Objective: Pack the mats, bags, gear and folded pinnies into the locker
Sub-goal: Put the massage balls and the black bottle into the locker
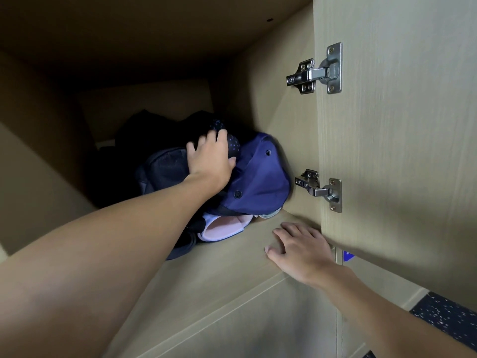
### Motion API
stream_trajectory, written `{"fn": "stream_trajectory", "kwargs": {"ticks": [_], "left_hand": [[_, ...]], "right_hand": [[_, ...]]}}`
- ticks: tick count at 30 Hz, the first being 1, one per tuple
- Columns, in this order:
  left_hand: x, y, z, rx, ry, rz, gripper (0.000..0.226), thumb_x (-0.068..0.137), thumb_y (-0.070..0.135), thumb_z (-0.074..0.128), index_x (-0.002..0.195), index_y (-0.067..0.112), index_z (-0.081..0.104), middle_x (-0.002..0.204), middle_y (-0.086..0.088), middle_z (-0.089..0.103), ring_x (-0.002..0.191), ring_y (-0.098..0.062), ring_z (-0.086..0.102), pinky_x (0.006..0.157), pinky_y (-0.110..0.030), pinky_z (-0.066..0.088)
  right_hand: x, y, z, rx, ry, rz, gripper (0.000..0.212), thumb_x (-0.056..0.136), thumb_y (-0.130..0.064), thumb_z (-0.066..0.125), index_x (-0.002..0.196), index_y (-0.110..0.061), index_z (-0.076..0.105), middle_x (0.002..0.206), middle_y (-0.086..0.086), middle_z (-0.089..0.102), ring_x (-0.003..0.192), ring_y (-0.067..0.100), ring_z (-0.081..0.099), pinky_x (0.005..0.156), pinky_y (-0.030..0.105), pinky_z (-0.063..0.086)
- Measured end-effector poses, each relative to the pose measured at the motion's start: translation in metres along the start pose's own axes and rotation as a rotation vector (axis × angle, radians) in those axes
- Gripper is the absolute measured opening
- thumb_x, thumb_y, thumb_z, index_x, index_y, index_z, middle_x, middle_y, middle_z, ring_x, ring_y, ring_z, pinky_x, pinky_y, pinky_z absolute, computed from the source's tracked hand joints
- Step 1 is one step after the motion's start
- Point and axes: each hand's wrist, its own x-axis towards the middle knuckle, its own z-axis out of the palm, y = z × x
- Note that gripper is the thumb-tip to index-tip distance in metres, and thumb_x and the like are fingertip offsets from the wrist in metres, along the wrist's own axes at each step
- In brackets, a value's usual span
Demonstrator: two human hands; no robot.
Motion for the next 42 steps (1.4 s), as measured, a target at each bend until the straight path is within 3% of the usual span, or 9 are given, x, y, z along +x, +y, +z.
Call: {"fn": "stream_trajectory", "kwargs": {"ticks": [11,17,20,22,25,30,33,38,42], "left_hand": [[-0.018,0.0,0.003,0.042,0.047,0.075,0.076,0.09,0.038,0.063,0.152,0.016,0.024,0.15,-0.009,0.035,0.133,-0.029,0.04,0.107,-0.044,0.03],[-0.044,0.009,-0.016,-0.022,0.034,0.1,0.064,0.09,0.038,0.063,0.145,0.017,0.036,0.154,-0.01,0.031,0.139,-0.029,0.035,0.109,-0.044,0.028],[-0.087,0.022,-0.029,-0.276,0.036,0.133,0.052,0.089,0.034,0.064,0.135,0.017,0.047,0.139,-0.005,0.046,0.126,-0.028,0.044,0.102,-0.042,0.033],[-0.125,0.034,-0.031,-0.469,-0.062,0.183,0.043,0.089,0.029,0.066,0.128,0.016,0.054,0.126,-0.003,0.055,0.116,-0.027,0.05,0.099,-0.043,0.04],[-0.184,0.053,-0.019,-0.661,-0.207,0.24,0.031,0.085,0.036,0.062,0.109,0.017,0.063,0.106,0.001,0.064,0.1,-0.023,0.059,0.087,-0.045,0.049],[-0.276,0.085,0.017,-0.89,-0.441,0.18,0.025,0.079,0.044,0.054,0.09,0.023,0.064,0.076,0.012,0.062,0.075,-0.017,0.063,0.074,-0.038,0.054],[-0.331,0.102,0.037,-0.943,-0.605,0.089,0.009,0.082,0.028,0.062,0.082,0.02,0.066,0.064,0.014,0.058,0.068,-0.018,0.061,0.07,-0.034,0.052],[-0.417,0.129,0.086,-0.89,-0.939,0.047,0.009,0.085,0.022,0.07,0.085,0.027,0.063,0.067,0.013,0.06,0.062,-0.01,0.054,0.073,-0.032,0.052],[-0.473,0.145,0.128,-0.77,-1.166,0.028,0.033,0.086,0.035,0.072,0.113,0.019,0.061,0.101,-0.002,0.067,0.089,-0.02,0.062,0.084,-0.03,0.049]], "right_hand": [[0.001,0.0,0.002,-0.001,-0.002,0.001,0.057,0.094,-0.06,0.032,0.144,-0.032,0.039,0.156,-0.01,0.03,0.145,0.009,0.022,0.116,0.032,0.016],[-0.001,0.0,-0.001,-0.002,-0.011,0.002,0.056,0.095,-0.058,0.033,0.144,-0.031,0.04,0.156,-0.009,0.032,0.145,0.011,0.023,0.115,0.032,0.017],[-0.006,0.001,-0.003,0.015,-0.012,-0.007,0.053,0.098,-0.053,0.032,0.144,-0.029,0.042,0.155,-0.007,0.033,0.144,0.012,0.024,0.114,0.033,0.017],[-0.018,0.002,-0.002,0.041,0.023,-0.023,0.053,0.098,-0.051,0.025,0.141,-0.029,0.046,0.154,-0.008,0.036,0.143,0.011,0.026,0.114,0.032,0.016],[-0.054,0.009,0.004,0.152,0.101,-0.073,0.076,0.083,-0.054,0.007,0.137,-0.023,0.052,0.148,-0.003,0.044,0.14,0.015,0.033,0.113,0.033,0.017],[-0.126,0.049,0.035,0.274,0.075,0.046,0.053,0.089,-0.021,0.052,0.14,-0.011,0.045,0.147,0.009,0.038,0.134,0.029,0.039,0.109,0.038,0.035],[-0.18,0.072,0.069,0.382,-0.086,0.244,0.049,0.091,-0.013,0.056,0.139,-0.008,0.045,0.134,0.014,0.049,0.119,0.031,0.051,0.1,0.039,0.042],[-0.271,0.095,0.143,0.507,-0.303,0.541,0.031,0.091,-0.013,0.06,0.121,-0.008,0.057,0.103,0.013,0.064,0.09,0.027,0.057,0.083,0.027,0.04],[-0.309,0.093,0.194,0.645,-0.345,0.745,0.041,0.091,-0.023,0.065,0.127,-0.01,0.051,0.083,-0.003,0.055,0.087,0.017,0.052,0.072,0.021,0.034]]}}
